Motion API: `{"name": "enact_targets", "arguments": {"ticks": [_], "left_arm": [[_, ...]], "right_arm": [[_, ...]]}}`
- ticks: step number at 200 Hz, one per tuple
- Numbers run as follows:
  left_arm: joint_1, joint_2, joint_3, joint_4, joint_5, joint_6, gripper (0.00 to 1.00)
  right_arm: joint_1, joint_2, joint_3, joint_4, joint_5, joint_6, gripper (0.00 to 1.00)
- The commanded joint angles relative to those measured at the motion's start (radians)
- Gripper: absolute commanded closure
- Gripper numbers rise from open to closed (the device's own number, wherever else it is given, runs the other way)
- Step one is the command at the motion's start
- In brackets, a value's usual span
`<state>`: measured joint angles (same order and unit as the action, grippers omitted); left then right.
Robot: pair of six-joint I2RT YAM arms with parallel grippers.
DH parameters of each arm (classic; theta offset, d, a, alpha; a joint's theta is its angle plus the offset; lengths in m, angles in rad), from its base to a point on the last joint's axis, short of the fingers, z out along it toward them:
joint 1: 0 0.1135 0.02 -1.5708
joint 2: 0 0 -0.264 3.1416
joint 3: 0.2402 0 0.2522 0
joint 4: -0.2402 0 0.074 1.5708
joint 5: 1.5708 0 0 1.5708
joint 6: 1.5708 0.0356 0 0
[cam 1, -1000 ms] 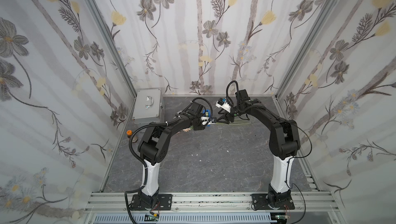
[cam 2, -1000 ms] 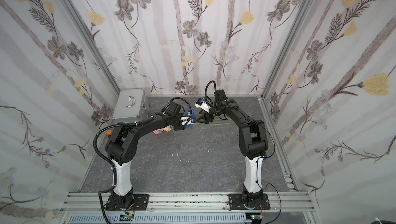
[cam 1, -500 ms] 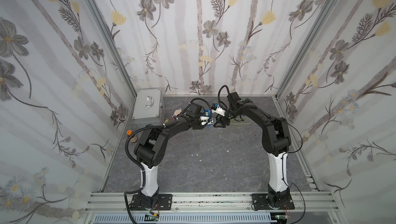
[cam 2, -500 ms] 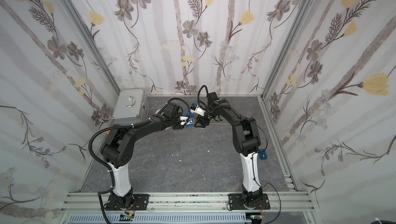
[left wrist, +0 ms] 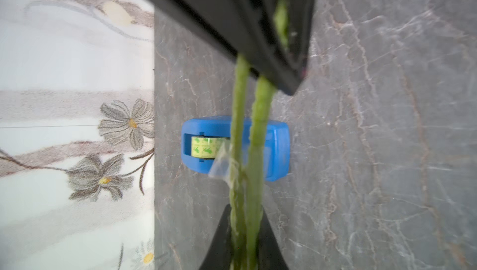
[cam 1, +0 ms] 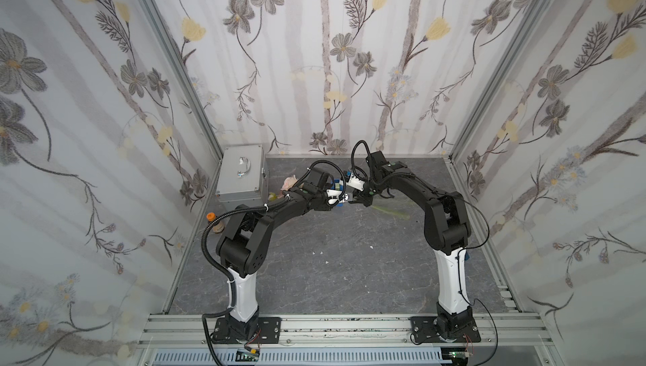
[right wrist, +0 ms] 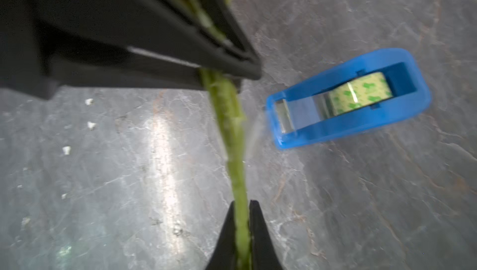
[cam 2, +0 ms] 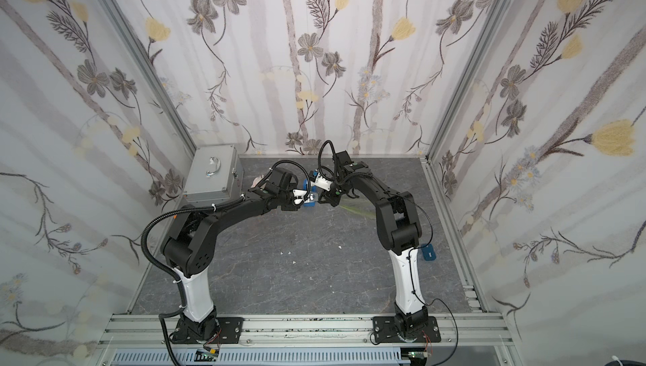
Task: Wrap bouquets with tape
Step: Wrap the tape around the bouquet.
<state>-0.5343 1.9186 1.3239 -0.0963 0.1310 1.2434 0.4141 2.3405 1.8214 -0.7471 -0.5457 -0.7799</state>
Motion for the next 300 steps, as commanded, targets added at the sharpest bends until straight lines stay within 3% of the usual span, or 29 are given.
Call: {"name": "enact_targets", "arguments": {"ticks": [1, 17, 52, 88, 122, 177, 244, 269, 300], "left_arm": [[-0.003, -0.017, -0.002, -0.014, 0.033, -0.011, 1.00], [-0.003, -0.026, -0.010, -0.039, 0.030, -0.012, 1.00], [-0.001, -0.098, -0.069, -0.128, 0.043, -0.012, 0.75], [0.022, -0.200, -0.081, -0.304, 0.144, -0.051, 0.58], [0.042, -0.272, -0.059, -0.468, 0.265, -0.074, 0.55], [0.099, -0.255, 0.095, -0.654, 0.372, -0.133, 0.53], [0.111, -0.020, 0.468, -0.990, 0.412, -0.110, 0.52], [0.103, 0.032, 0.526, -0.984, 0.403, -0.146, 0.49], [0.096, 0.080, 0.573, -0.975, 0.400, -0.198, 0.38]], "right_arm": [[-0.003, -0.009, 0.008, 0.086, 0.091, 0.012, 1.00], [-0.004, -0.023, 0.001, 0.106, 0.078, -0.003, 1.00], [0.011, -0.053, -0.020, 0.138, 0.060, -0.070, 1.00], [0.024, -0.090, -0.092, 0.210, 0.047, -0.116, 1.00], [0.036, -0.136, -0.192, 0.288, 0.075, -0.159, 1.00], [0.063, -0.250, -0.422, 0.473, 0.168, -0.258, 1.00], [0.083, -0.392, -0.699, 0.842, 0.252, -0.341, 1.00], [0.095, -0.412, -0.751, 0.915, 0.242, -0.365, 1.00], [0.109, -0.429, -0.808, 1.012, 0.231, -0.395, 1.00]]}}
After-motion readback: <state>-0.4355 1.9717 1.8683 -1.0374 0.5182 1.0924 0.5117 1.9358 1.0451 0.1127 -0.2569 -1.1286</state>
